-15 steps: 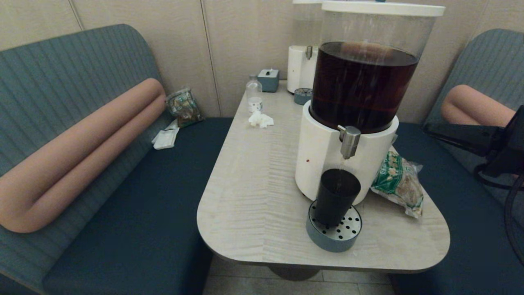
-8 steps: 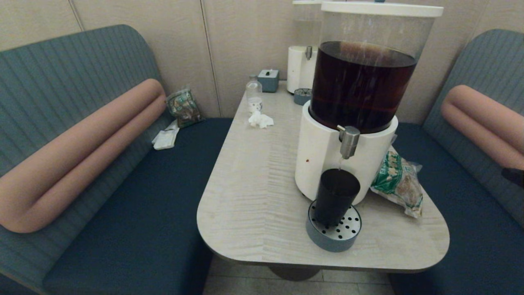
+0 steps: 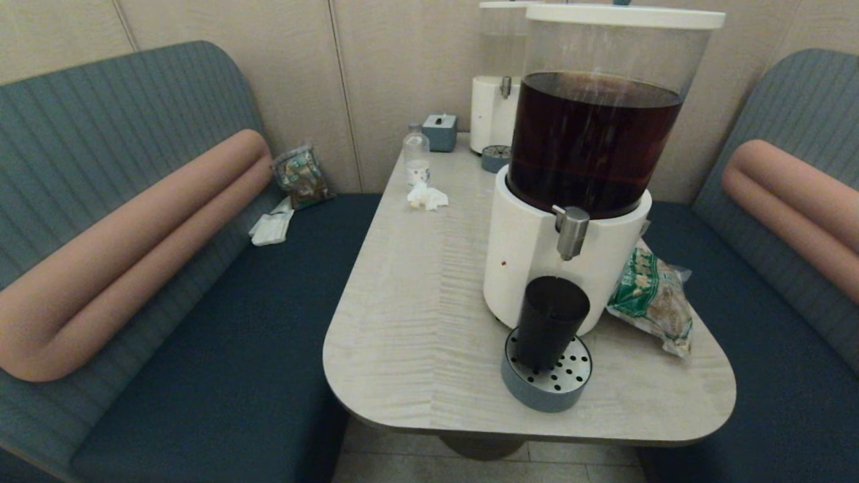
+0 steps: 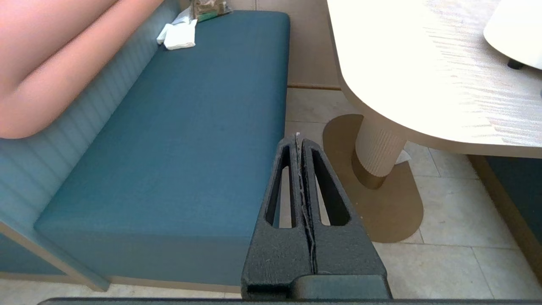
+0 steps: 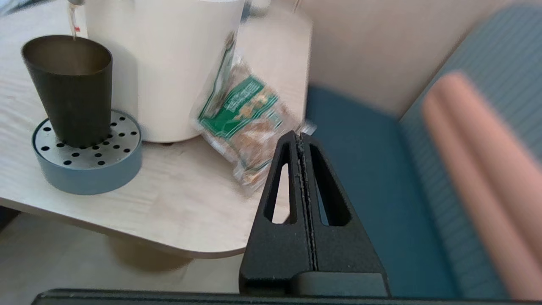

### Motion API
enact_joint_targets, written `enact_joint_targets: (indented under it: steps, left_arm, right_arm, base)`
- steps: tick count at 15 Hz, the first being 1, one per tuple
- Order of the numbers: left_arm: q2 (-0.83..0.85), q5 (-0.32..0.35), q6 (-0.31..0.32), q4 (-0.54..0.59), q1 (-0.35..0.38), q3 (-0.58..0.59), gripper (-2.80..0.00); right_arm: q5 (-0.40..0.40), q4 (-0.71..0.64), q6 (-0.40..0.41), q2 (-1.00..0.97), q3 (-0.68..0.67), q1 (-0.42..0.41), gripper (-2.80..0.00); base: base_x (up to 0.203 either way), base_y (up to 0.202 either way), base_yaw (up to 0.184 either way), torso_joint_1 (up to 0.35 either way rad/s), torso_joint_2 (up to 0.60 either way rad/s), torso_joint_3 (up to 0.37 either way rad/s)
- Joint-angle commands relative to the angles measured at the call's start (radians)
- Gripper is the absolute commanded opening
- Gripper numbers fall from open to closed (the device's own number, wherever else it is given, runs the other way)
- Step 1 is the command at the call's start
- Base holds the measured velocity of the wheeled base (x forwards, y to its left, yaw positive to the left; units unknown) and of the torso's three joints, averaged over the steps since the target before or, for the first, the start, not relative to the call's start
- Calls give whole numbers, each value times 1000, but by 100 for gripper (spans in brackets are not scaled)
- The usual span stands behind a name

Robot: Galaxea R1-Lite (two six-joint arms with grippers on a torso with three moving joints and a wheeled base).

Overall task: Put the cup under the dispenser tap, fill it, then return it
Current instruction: Turn off the faucet

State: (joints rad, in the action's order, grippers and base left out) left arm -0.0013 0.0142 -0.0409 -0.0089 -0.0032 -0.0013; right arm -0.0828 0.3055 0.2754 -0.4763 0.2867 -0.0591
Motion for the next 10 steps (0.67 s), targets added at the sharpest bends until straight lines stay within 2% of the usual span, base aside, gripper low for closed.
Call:
enact_joint_targets:
  steps: [1,2,4,5,6,10]
  left_arm:
    - [1,0,-1,0,0,1,-280]
    - [1,0,-1,0,0,1,-280]
    - [1,0,-1,0,0,1,-280]
    - [1,0,-1,0,0,0,-280]
    - [1,0,-1,0,0,1,-280]
    - [1,0,-1,0,0,1,-280]
  right_arm:
    - [5,32,20,181,-105,0,-280]
    - [8,58,26,211,-157,0,-280]
    - [23,216,24,226,-270,3,-280]
    - [30,237,24,249,-291,15,-280]
    - [42,197,26,299,-290,30,-280]
    - [60,-120,18,457,-287,52,-280]
  base:
    - [0,0,0,0,0,0]
    - [0,0,0,0,0,0]
    - [0,0,0,0,0,0]
    - [0,0,0,0,0,0]
    - [0,0,0,0,0,0]
    - [0,0,0,0,0,0]
